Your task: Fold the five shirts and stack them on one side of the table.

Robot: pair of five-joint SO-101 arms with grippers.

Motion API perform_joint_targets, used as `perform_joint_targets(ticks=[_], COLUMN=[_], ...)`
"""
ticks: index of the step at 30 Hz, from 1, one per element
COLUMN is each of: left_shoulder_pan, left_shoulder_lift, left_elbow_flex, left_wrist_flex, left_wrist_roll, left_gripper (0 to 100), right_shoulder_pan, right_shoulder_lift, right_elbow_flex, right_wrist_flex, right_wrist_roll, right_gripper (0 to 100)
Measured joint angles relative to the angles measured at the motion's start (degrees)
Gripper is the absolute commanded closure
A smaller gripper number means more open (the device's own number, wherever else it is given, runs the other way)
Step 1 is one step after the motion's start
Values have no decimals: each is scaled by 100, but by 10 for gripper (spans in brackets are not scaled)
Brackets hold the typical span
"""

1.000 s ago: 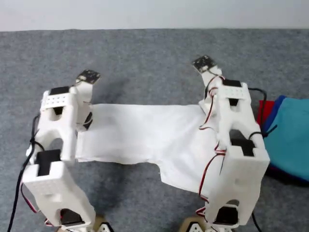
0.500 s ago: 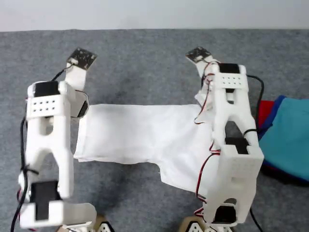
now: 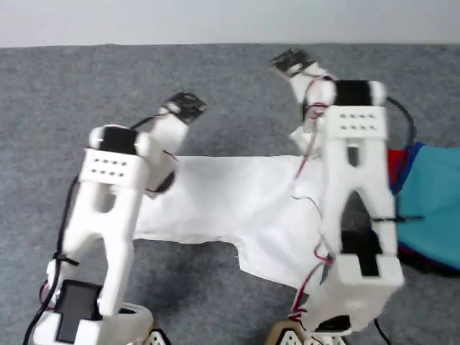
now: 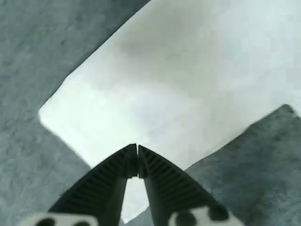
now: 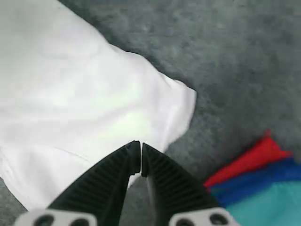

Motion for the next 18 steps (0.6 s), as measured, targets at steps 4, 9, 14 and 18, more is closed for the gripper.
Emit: perform_joint_targets(ticks=[4, 9, 14, 18], left_shoulder_pan=[888, 1996, 2971, 3701], left_shoulder_lift=[0, 0, 211, 466], left_elbow_flex=[0, 0, 0, 0], left_wrist_flex=[-9, -378, -475, -475], left_wrist_roll=[0, 0, -18, -18], left_gripper=[994, 991, 894, 839], right_shoulder_pan=[607, 1635, 2831, 3727], right_shoulder_lift=[-747, -1442, -1837, -1978], right_elbow_flex=[0, 0, 0, 0], right_wrist_flex=[202, 484, 527, 527], right_wrist_roll=[0, 0, 0, 0], right_gripper=[988, 988, 987, 985])
